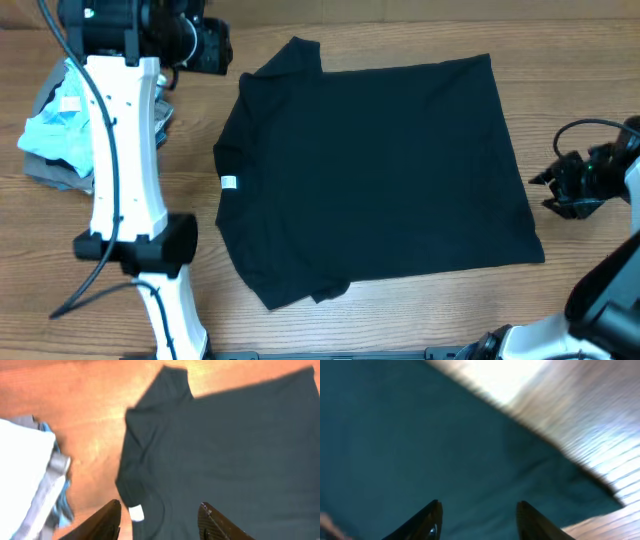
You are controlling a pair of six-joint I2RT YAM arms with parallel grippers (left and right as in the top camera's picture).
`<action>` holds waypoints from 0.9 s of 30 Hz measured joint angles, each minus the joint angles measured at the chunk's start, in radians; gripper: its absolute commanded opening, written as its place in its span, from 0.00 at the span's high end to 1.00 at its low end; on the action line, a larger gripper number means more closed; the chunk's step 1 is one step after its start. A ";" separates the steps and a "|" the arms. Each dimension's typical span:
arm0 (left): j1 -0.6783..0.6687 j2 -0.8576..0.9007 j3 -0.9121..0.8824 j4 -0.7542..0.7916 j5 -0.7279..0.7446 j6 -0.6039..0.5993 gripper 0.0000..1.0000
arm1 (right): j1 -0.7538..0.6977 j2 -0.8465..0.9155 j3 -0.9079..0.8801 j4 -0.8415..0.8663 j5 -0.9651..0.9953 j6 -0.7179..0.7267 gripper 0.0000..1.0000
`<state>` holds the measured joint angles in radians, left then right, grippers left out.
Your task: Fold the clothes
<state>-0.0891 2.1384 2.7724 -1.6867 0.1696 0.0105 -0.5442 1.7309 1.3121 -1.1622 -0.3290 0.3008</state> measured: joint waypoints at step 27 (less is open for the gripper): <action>-0.159 -0.093 -1.410 0.927 -0.032 -0.009 0.96 | 0.250 -0.169 0.018 -0.026 -0.075 -0.033 0.45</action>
<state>-0.2481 2.0453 1.3621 -0.7601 0.1375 0.0013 -0.2943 1.5616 1.3296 -1.1885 -0.4038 0.2676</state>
